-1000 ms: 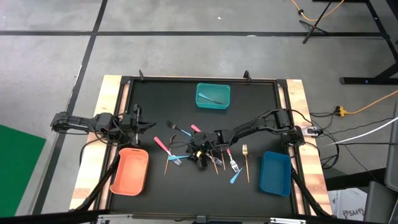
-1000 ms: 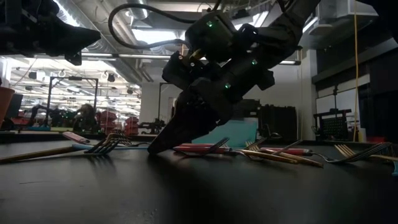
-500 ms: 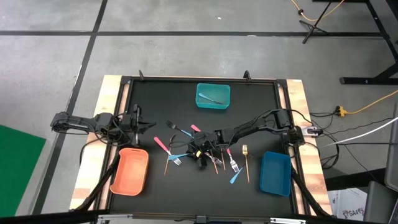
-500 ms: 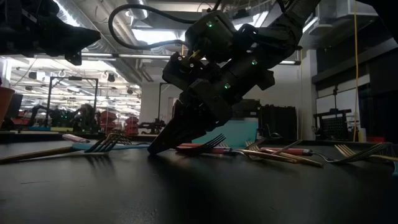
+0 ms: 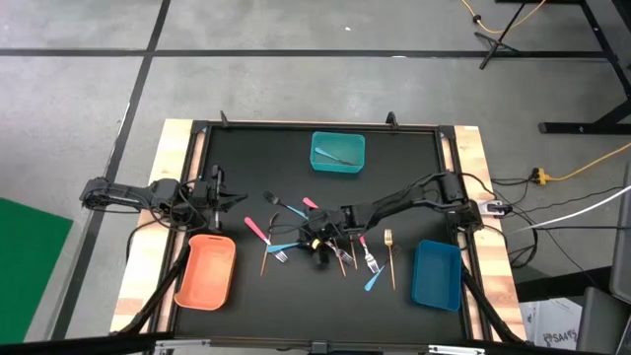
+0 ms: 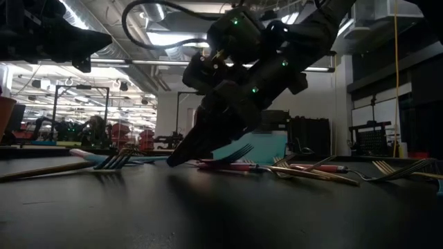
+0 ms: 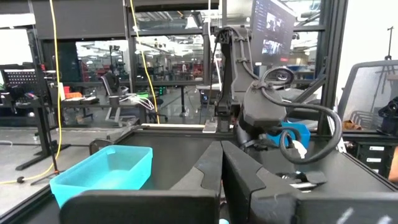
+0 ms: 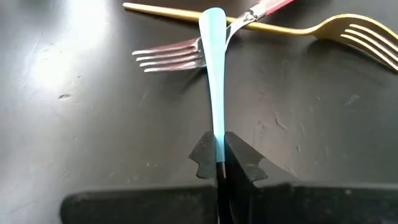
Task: Sort silverware by color (type)
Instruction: Put the blue fork into the green bin, then put the pink fork into the orange bin
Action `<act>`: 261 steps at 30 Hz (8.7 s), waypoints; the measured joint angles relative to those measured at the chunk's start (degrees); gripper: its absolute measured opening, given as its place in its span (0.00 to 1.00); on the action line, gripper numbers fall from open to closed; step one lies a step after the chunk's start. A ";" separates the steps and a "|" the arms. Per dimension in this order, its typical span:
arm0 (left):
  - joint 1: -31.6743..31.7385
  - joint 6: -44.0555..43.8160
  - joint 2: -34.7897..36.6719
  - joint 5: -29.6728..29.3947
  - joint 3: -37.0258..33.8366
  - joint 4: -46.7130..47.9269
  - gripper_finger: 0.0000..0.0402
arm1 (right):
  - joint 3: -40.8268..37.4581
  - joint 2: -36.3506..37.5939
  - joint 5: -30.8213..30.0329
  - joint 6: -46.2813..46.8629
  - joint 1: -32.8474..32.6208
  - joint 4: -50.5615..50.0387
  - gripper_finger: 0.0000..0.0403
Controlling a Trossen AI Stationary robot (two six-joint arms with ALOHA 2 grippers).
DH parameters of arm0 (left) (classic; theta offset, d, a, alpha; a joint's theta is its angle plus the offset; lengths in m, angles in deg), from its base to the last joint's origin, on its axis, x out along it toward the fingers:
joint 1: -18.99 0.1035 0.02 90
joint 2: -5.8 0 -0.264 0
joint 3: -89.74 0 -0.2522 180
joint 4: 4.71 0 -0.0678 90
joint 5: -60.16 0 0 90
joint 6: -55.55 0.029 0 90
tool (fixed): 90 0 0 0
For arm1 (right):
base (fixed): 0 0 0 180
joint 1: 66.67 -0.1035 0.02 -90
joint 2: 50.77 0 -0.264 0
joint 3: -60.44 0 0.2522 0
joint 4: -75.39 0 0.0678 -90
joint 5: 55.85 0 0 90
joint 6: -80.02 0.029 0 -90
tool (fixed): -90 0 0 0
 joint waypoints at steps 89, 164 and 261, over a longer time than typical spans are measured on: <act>-0.01 0.01 0.00 0.00 0.01 0.07 0.00 | -12.96 16.31 -15.12 -0.20 35.27 -7.81 0.22; -7.55 -13.45 -80.07 10.21 52.00 49.70 0.29 | -12.85 43.50 -3.23 -13.88 14.62 -27.85 0.25; -7.49 -3.03 -90.49 9.67 53.77 47.40 0.10 | -12.90 43.47 -3.25 -13.77 14.62 -27.90 0.25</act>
